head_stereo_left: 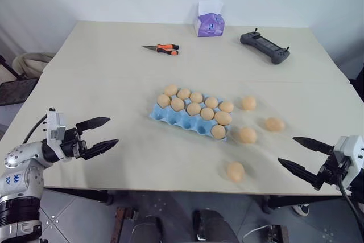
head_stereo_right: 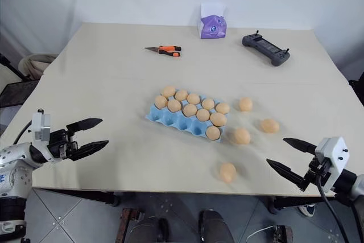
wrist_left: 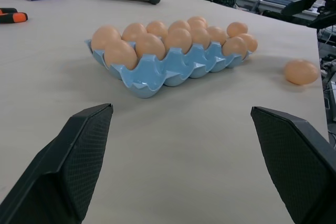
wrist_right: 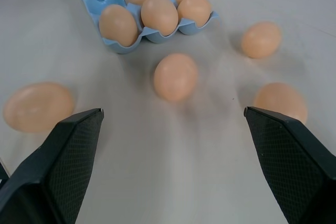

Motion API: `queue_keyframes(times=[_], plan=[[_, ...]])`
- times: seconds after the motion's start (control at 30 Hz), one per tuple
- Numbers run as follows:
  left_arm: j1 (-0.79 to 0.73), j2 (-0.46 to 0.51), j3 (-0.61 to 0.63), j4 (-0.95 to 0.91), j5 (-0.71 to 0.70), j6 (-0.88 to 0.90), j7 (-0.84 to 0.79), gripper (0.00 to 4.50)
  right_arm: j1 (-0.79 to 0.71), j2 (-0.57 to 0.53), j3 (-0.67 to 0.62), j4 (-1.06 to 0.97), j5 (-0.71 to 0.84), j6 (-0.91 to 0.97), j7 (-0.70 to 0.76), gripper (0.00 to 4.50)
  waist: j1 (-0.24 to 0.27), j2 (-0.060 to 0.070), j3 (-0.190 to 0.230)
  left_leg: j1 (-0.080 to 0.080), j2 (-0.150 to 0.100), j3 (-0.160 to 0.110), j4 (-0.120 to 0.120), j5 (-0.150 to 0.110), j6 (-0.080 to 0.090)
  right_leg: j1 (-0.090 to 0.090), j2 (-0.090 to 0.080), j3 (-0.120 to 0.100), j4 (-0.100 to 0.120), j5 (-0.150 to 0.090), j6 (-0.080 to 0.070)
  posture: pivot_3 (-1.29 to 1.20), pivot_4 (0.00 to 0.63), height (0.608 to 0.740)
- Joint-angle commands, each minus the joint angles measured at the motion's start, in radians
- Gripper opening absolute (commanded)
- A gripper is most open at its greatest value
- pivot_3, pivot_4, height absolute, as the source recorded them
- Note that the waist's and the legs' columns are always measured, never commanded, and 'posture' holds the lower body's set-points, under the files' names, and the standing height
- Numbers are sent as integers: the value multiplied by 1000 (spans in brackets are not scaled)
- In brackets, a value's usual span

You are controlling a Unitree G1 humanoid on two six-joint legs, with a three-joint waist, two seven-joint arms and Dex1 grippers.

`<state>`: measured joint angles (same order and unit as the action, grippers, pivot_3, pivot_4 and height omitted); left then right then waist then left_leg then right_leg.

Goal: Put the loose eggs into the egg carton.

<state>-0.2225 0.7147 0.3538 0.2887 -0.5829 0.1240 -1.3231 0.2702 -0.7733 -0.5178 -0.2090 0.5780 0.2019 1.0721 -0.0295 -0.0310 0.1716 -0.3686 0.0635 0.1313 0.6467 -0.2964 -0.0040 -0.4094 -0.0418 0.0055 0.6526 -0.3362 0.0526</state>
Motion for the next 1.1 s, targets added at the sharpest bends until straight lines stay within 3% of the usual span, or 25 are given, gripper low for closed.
queue_keyframes(times=[0.03,0.37,0.6,1.1], plan=[[-21,12,4,8,1,-15,-8,4481,0,-12,-35,-32,14,4,-8,4500,-1,0,0,0,0,0,0,0,0,0,0,0,0,0,0,0,150,740],[-12,26,4,-25,-49,102,-31,4481,-8,-5,-40,-28,16,11,-32,4500,0,0,0,0,0,0,0,0,0,0,0,0,0,0,0,0,150,740],[4,29,5,-39,-15,64,-44,4481,-25,-3,-45,-35,29,33,-60,4500,0,0,0,0,0,0,0,0,0,0,0,0,0,0,0,0,150,740],[-71,11,-19,91,10,-77,-135,4481,51,-27,40,-439,151,376,-282,4500,0,0,0,-1,0,-1,0,0,0,-1,0,-1,0,0,0,0,150,740]])
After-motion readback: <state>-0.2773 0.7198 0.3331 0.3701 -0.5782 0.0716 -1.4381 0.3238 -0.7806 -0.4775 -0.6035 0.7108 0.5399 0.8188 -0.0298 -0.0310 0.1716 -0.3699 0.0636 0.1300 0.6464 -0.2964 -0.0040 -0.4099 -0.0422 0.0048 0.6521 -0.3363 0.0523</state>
